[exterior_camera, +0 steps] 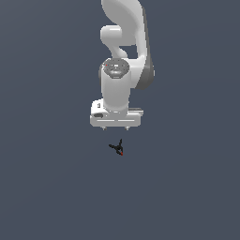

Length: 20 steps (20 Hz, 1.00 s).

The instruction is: Pick up the object and move it to a goal position.

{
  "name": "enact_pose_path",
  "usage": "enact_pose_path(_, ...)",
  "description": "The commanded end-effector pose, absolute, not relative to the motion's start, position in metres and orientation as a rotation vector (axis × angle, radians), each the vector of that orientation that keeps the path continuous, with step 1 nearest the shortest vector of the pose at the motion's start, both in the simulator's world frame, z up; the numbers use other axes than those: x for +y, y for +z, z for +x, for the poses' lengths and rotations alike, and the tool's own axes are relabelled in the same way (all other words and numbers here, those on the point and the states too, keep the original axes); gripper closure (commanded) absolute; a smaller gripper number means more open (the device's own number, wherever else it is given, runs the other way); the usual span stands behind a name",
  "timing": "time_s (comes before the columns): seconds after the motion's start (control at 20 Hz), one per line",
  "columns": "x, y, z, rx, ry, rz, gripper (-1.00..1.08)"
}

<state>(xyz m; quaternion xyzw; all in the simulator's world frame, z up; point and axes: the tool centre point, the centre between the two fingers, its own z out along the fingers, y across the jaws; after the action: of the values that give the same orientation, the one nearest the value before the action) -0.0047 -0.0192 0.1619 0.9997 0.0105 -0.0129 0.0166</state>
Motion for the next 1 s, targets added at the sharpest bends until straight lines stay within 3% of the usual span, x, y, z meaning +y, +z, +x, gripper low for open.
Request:
enact_pose_path(0.0,-0.019,0.162,-0.005,0.033,-0.040,3.108,-0.92)
enact_pose_path(0.95,-0.009,0.155,-0.007,0.119,-0.068,3.128,-0.92)
